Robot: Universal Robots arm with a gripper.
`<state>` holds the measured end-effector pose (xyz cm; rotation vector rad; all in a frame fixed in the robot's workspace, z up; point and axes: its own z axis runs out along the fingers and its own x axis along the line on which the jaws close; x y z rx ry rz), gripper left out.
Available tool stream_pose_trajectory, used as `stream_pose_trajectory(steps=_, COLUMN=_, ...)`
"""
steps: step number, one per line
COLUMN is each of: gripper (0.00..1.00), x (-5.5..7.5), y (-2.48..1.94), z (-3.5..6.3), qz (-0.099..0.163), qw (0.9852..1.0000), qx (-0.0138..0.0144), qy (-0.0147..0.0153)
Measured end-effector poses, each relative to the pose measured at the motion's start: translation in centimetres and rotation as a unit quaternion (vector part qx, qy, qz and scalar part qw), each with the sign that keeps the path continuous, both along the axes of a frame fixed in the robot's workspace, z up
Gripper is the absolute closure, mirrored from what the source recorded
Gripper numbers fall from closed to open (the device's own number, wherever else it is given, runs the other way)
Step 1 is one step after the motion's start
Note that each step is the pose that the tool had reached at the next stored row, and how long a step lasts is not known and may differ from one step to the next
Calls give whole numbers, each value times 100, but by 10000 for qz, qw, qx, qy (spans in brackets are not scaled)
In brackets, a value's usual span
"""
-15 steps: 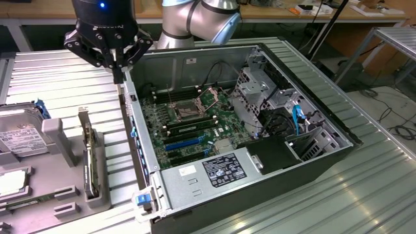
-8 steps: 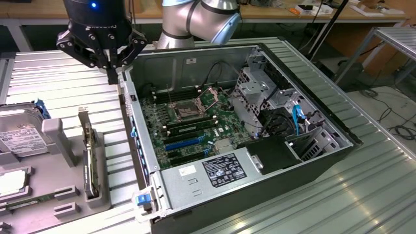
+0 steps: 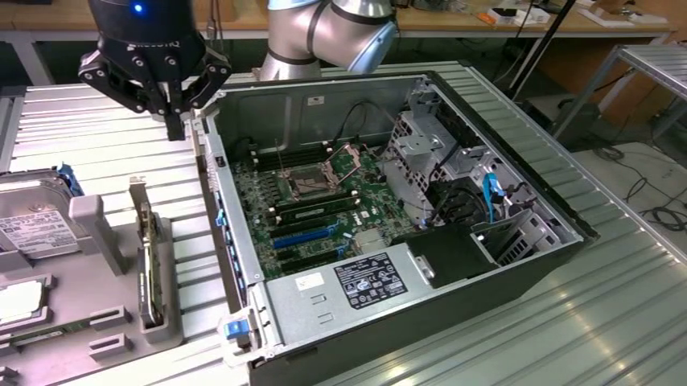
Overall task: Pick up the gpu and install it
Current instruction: 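Reach for the gpu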
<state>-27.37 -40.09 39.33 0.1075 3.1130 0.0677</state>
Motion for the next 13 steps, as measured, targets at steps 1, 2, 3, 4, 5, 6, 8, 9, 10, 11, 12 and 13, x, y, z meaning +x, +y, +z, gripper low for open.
stream_pose_trajectory(steps=1, gripper=89, x=-14, y=0, z=0, qz=0, qw=10000, qx=0, qy=0)
stream_pose_trajectory(steps=2, gripper=89, x=-27, y=0, z=0, qz=0, qw=10000, qx=0, qy=0)
stream_pose_trajectory(steps=3, gripper=89, x=-40, y=0, z=0, qz=0, qw=10000, qx=0, qy=0)
stream_pose_trajectory(steps=4, gripper=89, x=-51, y=0, z=0, qz=0, qw=10000, qx=0, qy=0)
stream_pose_trajectory(steps=5, gripper=89, x=-66, y=0, z=0, qz=0, qw=10000, qx=0, qy=0)
stream_pose_trajectory(steps=6, gripper=89, x=-85, y=0, z=0, qz=0, qw=10000, qx=0, qy=0)
stream_pose_trajectory(steps=8, gripper=89, x=-115, y=0, z=0, qz=0, qw=10000, qx=0, qy=0)
stream_pose_trajectory(steps=9, gripper=89, x=-125, y=0, z=0, qz=0, qw=10000, qx=0, qy=0)
stream_pose_trajectory(steps=10, gripper=89, x=-136, y=0, z=0, qz=0, qw=10000, qx=0, qy=0)
stream_pose_trajectory(steps=11, gripper=89, x=-156, y=0, z=0, qz=0, qw=10000, qx=0, qy=0)
stream_pose_trajectory(steps=12, gripper=89, x=-166, y=0, z=0, qz=0, qw=10000, qx=0, qy=0)
stream_pose_trajectory(steps=13, gripper=89, x=-176, y=0, z=0, qz=0, qw=10000, qx=0, qy=0)
